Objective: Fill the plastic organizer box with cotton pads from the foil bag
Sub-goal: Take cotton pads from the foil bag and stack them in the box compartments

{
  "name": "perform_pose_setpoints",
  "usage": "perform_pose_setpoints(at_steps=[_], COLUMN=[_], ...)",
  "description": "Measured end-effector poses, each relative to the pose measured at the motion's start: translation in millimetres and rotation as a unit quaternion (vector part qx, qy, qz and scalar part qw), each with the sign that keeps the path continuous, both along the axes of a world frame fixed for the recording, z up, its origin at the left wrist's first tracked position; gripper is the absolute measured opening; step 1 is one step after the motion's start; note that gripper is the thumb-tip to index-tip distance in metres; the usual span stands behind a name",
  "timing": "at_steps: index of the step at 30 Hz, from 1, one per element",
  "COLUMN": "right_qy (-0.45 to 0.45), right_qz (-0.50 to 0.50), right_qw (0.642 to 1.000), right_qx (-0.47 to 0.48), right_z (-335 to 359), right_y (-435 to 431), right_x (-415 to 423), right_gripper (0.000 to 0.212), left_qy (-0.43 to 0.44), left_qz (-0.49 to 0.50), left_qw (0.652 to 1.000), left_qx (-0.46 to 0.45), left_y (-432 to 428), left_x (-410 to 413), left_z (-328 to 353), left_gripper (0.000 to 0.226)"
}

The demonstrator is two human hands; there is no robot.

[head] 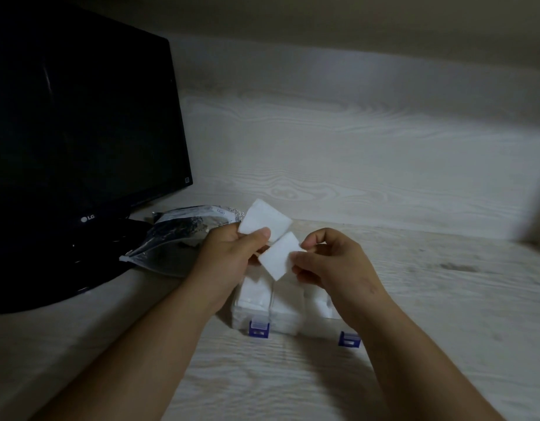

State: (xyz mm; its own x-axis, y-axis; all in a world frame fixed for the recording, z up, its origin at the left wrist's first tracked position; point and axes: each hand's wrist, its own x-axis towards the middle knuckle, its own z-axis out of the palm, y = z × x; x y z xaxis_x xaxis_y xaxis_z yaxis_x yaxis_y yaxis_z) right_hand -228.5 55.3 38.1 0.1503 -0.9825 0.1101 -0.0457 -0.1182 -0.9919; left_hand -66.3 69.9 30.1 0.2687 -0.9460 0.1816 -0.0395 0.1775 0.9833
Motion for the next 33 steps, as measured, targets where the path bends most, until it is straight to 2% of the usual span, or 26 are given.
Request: perform_pose_setpoints(at_steps=[2, 6, 10, 13, 16, 20, 23, 25, 30, 33], right_qy=[0.003, -0.021, -0.008, -0.024, -0.007, 0.035, 0.075, 0.104, 0.113, 0.095], right_qz=[-0.006, -0.016, -0.038, -0.040, -0.057, -0.067, -0.064, -0.051, -0.019, -0.037], right_qw=[1.000, 1.000, 0.998, 0.995, 0.992, 0.987, 0.982, 0.980, 0.986, 0.987], right_qx=[-0.005, -0.007, -0.058, -0.085, -0.112, -0.141, -0.160, -0.164, -0.121, -0.121], right_z=[-0.9, -0.7, -3.7, -1.7, -0.2, -0.7, -1.4, -1.6, -0.7, -0.1], right_y=[-1.8, -3.8, -4.7, -3.3, -1.7, -0.5, -0.1, 0.9, 2.3, 1.3], right_x=[-0.8, -2.4, -3.0, -2.9, -1.0, 0.7, 0.3, 0.4, 1.5, -0.9], right_gripper=[0.013, 0.018, 0.021, 0.017, 0.011, 0.012, 0.012, 0.011, 0.011, 0.013], left_qy=[-0.030, -0.040, -0.096, -0.153, -0.192, -0.250, -0.258, -0.263, -0.271, -0.213], left_qz=[0.036, 0.033, 0.035, 0.013, -0.031, -0.079, -0.098, -0.102, -0.113, -0.094], left_qw=[0.999, 0.999, 0.995, 0.988, 0.981, 0.965, 0.961, 0.959, 0.955, 0.972], left_qx=[-0.006, 0.003, 0.006, 0.014, 0.005, -0.005, -0.015, -0.016, -0.024, -0.034], left_y=[-2.0, -2.0, -3.1, -1.4, 1.6, 2.7, 4.6, 5.2, 4.3, 4.1], left_x=[2.9, 7.1, 7.9, 7.1, 5.0, 4.3, 4.6, 4.8, 6.7, 6.3], left_z=[-1.0, -2.0, -3.0, -3.2, -3.0, -4.3, -3.3, -2.8, -4.5, -4.0], left_gripper=[0.020, 0.015, 0.022, 0.017, 0.002, 0.015, 0.016, 0.009, 0.007, 0.014])
